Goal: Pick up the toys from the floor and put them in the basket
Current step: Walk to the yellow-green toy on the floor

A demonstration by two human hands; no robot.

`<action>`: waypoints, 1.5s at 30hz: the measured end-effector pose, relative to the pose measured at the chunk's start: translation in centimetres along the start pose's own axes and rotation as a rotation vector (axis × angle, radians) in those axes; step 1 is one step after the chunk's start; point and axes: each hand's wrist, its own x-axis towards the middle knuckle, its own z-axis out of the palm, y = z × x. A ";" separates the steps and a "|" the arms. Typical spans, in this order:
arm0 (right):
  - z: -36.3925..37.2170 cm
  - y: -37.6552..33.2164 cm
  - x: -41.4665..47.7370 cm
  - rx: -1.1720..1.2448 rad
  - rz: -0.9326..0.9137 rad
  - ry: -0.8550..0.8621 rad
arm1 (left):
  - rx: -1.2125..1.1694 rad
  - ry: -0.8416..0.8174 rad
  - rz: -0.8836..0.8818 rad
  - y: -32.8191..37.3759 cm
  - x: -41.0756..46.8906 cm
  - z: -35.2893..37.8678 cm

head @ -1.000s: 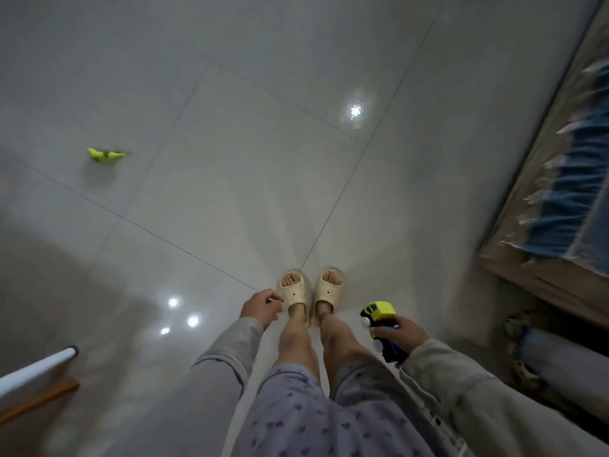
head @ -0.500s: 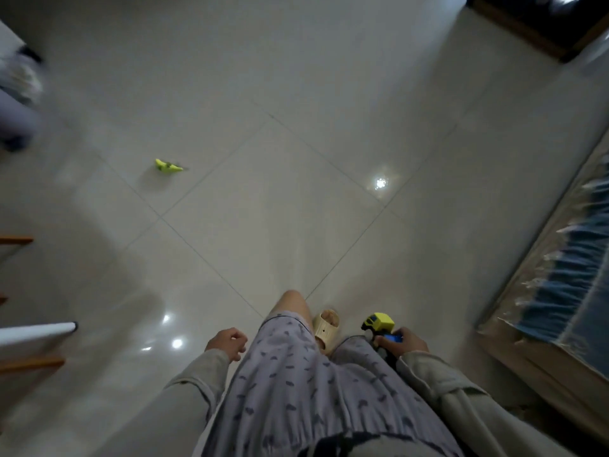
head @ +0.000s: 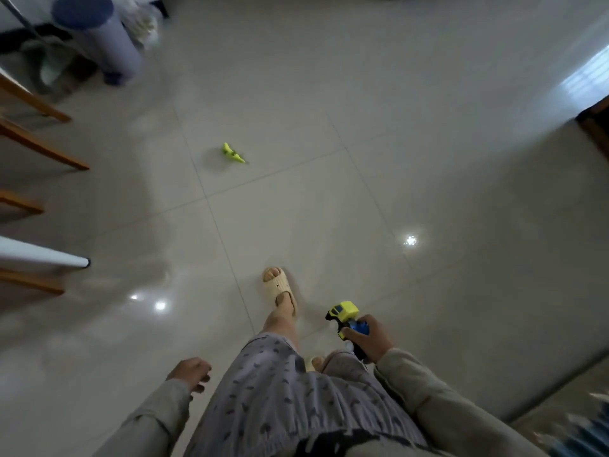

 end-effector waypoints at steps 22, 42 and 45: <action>-13.2 -20.3 14.3 0.016 0.134 0.154 | -0.203 0.006 0.236 32.8 3.1 -13.1; -22.7 -50.1 28.6 -0.326 -0.206 -0.042 | -0.453 0.041 -0.073 38.1 8.5 -16.5; -22.4 -51.9 29.6 -0.394 -0.206 -0.065 | -0.469 0.016 -0.090 40.0 9.2 -18.7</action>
